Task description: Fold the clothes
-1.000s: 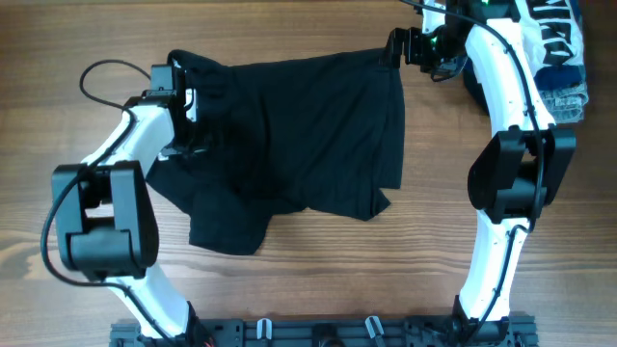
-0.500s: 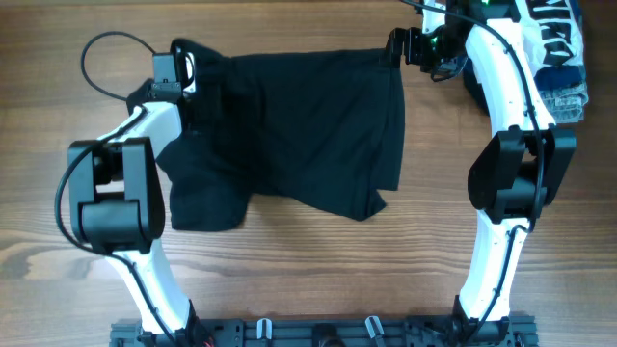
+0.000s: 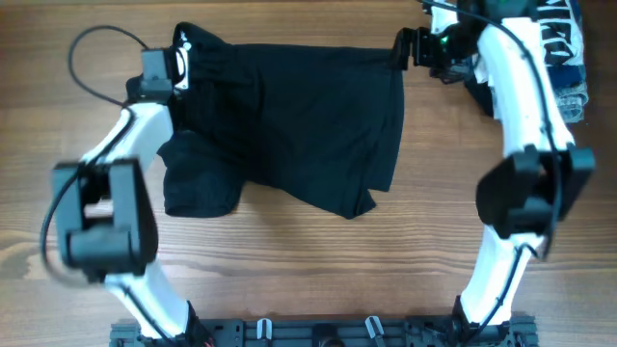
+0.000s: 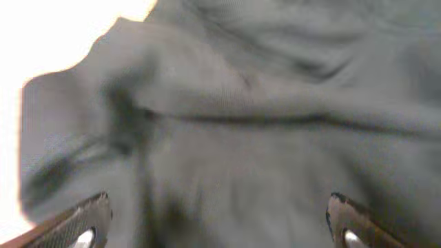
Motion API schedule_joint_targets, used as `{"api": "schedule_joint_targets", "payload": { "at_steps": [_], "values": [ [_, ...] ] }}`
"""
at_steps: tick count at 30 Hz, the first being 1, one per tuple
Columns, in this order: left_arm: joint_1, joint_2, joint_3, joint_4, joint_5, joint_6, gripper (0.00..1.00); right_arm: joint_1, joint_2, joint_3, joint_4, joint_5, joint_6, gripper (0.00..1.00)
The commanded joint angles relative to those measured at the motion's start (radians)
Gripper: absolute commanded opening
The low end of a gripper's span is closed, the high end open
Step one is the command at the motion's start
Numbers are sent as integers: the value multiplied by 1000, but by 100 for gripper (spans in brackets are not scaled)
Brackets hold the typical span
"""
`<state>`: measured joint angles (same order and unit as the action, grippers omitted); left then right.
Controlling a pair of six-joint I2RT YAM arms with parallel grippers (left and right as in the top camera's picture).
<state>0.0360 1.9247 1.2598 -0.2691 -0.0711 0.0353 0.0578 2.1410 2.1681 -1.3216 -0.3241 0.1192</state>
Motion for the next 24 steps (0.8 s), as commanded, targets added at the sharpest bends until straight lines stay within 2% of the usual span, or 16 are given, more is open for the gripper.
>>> {"api": "schedule_joint_targets", "payload": {
  "at_steps": [1,4,6,10,11,12,15,20,24],
  "values": [
    [7,-261,12,-142,14,-80,100,55,-88,10,-123,31,68,99],
    [7,-417,12,-268,66,-105,100,118,-88,5,-233,69,98,98],
    [8,-536,12,-372,70,-164,100,181,-89,-11,-287,136,117,98],
    [14,-647,12,-474,71,-235,100,259,-88,-84,-275,206,151,97],
    [14,-669,12,-513,71,-238,100,283,-88,-138,-250,206,169,89],
    [14,-670,12,-548,71,-239,100,304,-88,-211,-222,201,191,80],
    [14,-653,12,-590,71,-243,100,327,-88,-320,-192,190,200,71],
    [14,-612,12,-627,88,-262,100,374,-90,-485,-149,182,198,68],
    [14,-576,12,-631,116,-271,100,431,-90,-549,-76,183,169,68]
  ]
}}
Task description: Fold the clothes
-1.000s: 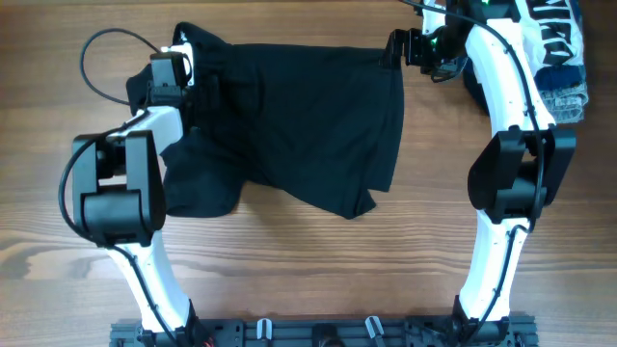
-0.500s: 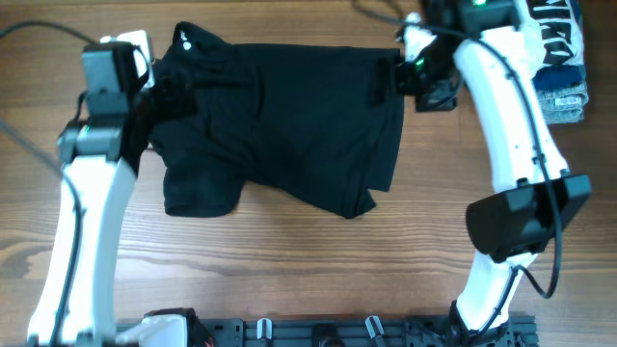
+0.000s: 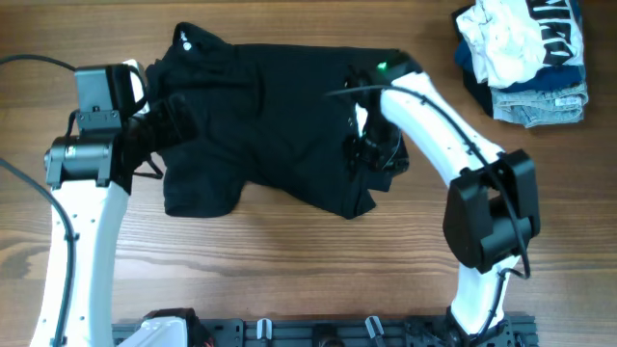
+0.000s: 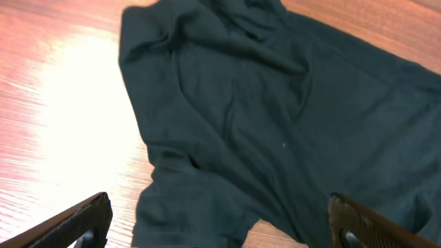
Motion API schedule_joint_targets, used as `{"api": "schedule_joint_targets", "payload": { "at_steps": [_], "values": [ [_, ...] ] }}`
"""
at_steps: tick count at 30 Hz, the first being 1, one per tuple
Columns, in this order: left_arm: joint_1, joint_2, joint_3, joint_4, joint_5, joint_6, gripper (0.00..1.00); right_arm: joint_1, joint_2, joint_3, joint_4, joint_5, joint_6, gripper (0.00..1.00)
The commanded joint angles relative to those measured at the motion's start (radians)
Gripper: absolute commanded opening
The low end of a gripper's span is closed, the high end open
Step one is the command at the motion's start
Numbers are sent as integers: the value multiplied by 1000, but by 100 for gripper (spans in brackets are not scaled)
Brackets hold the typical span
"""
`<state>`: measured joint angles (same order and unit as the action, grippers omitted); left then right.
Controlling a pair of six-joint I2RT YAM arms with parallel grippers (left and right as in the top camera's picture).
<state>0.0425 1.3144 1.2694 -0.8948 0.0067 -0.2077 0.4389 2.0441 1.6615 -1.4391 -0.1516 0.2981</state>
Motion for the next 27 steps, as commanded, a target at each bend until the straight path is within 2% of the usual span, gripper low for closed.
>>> {"api": "schedule_joint_targets", "payload": {
  "at_steps": [1,6,10,11,13,14,15,18,19,21,23,27],
  "values": [
    [7,44,2,-8,38,-34,100,68,7,-58,60,11,-10,68],
    [7,81,2,-24,49,-36,100,130,7,-143,122,66,-6,66],
    [7,83,2,-31,57,-37,100,140,7,-187,179,78,-5,59],
    [7,83,2,-32,57,-37,100,140,7,-195,194,79,-4,56],
    [7,83,2,-32,57,-36,100,140,7,-211,216,79,-7,29],
    [7,83,2,-33,57,-37,100,140,7,-222,224,79,-8,22],
    [7,83,2,-37,56,-36,100,140,7,-236,231,80,-7,20],
    [7,83,2,-46,57,-37,100,140,7,-276,247,81,-7,20],
    [7,83,2,-46,57,-37,100,140,7,-285,252,81,-6,23],
    [7,83,2,-46,56,-36,100,140,7,-290,259,81,-6,35],
    [7,83,2,-47,57,-36,100,140,7,-290,264,81,-6,40],
    [7,83,2,-56,56,-36,100,140,7,-290,282,82,-7,40]
  ]
}}
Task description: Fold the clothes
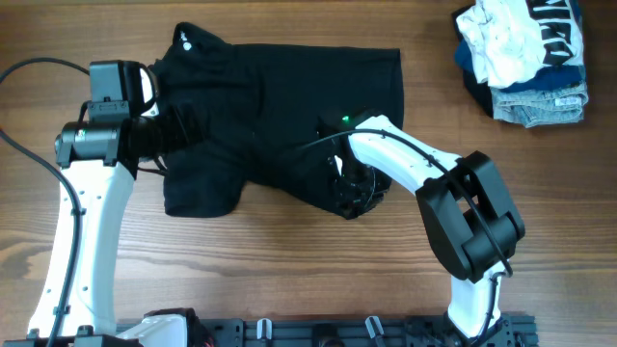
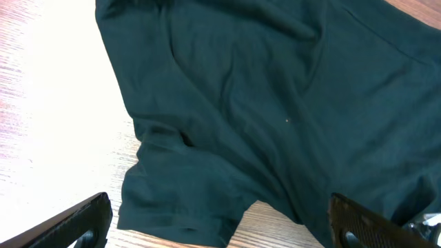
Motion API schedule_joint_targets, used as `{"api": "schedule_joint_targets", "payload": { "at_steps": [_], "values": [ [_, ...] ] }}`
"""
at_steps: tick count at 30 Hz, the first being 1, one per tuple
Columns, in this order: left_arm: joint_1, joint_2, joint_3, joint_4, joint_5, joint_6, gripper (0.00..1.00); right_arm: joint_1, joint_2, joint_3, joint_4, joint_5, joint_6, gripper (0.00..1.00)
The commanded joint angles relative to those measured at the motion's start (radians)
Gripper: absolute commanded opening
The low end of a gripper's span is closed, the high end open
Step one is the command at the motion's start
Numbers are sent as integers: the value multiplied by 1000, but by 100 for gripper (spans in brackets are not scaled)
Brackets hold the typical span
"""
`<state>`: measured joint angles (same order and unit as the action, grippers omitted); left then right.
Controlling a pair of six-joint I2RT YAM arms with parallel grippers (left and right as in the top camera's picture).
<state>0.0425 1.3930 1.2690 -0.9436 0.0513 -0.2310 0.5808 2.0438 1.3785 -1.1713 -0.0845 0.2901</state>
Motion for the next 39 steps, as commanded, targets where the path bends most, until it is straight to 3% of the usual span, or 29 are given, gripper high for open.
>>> {"api": "schedule_joint_targets", "payload": {
  "at_steps": [1,6,16,21,23,25,28,39],
  "values": [
    [7,4,3,-8,12,-13,100,-2,8,-6,21,14,1,36],
    [7,4,3,-12,12,-13,100,-3,8,-6,41,14,6,4],
    [7,4,3,-12,12,-13,100,-139,-59,17,-3,-3,48,4],
    [7,4,3,-13,11,-13,100,-313,-96,16,-1,-134,-71,4],
    [7,4,3,-13,11,-13,100,-358,-95,16,8,-191,-114,29],
    [7,4,3,-13,11,-13,100,-400,-95,16,20,-209,-127,44],
    [7,4,3,-12,11,-13,100,-433,-95,16,47,-209,-126,55],
    [8,4,3,-108,-12,-10,100,-334,-95,-3,26,-224,-109,63]
  ]
}}
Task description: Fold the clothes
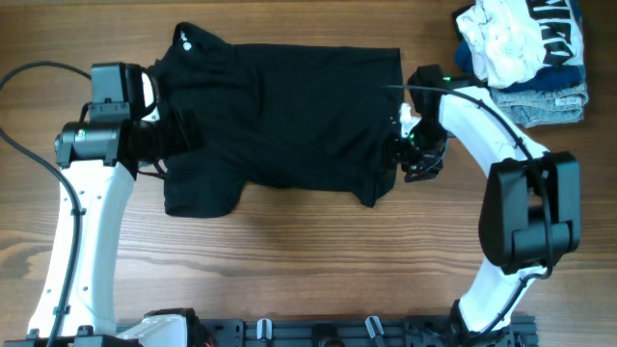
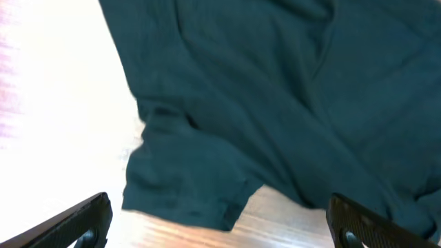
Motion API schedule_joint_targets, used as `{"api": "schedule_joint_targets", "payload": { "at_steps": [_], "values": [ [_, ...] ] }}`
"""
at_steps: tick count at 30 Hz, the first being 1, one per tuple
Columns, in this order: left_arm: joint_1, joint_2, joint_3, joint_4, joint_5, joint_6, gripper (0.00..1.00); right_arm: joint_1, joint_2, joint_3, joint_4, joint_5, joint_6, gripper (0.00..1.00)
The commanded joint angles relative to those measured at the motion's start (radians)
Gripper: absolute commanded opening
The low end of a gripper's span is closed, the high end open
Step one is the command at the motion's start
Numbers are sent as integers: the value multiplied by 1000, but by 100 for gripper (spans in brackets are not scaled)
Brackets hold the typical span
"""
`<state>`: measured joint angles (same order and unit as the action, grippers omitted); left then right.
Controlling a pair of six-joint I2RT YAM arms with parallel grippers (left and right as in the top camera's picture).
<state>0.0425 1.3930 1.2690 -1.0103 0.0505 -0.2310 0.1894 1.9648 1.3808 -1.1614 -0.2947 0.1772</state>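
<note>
A black t-shirt lies spread on the wooden table, collar at the far left. My left gripper hovers over the shirt's left side, open, with nothing between its fingers. Below it in the left wrist view are the shirt's body and a short sleeve reaching onto bare wood. My right gripper sits against the shirt's right edge, just above the hem corner. Its jaws blend into the dark cloth, so their state does not show.
A pile of other clothes, white, navy and denim, sits at the back right corner, just beyond the right arm. The left arm's cable loops over the table at the far left. Bare wood lies in front of the shirt.
My right gripper has moved from the shirt's lower hem to its right edge. The hem, then slanting down to a point, now lies straighter with its corner further right. The left gripper stays in place, open.
At first both grippers were at the shirt's far corners, left and right. Then the left one was raised and open over the shirt's left side, where it has stayed. The right one was on the shirt's right part, then at the lower hem, and now at the right edge.
</note>
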Motion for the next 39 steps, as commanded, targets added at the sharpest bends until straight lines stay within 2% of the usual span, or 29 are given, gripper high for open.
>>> {"api": "schedule_joint_targets", "payload": {
  "at_steps": [1,9,13,17,20,25,27,29,33,39],
  "values": [
    [8,4,3,-60,-11,-10,100,72,-16,-16,27,9,26,65],
    [41,4,3,-192,-14,-95,100,129,-16,-114,159,104,114,71],
    [44,4,-7,-220,-14,-142,100,129,-6,-143,214,118,115,69],
    [44,4,-53,-222,-14,-196,100,129,16,-145,262,127,114,40],
    [44,4,-115,-220,-2,-227,100,129,37,-145,285,126,114,4],
    [44,4,-216,-145,5,-219,100,128,41,-145,310,127,114,4],
    [44,4,-258,-84,5,-171,100,127,41,-145,317,127,114,4],
    [44,8,-327,11,-23,-56,100,127,41,-145,320,117,114,4],
    [46,32,-396,120,-167,-45,100,127,41,-145,324,115,113,4],
    [46,147,-420,249,-168,59,92,127,41,-145,325,115,114,4]
  ]
}}
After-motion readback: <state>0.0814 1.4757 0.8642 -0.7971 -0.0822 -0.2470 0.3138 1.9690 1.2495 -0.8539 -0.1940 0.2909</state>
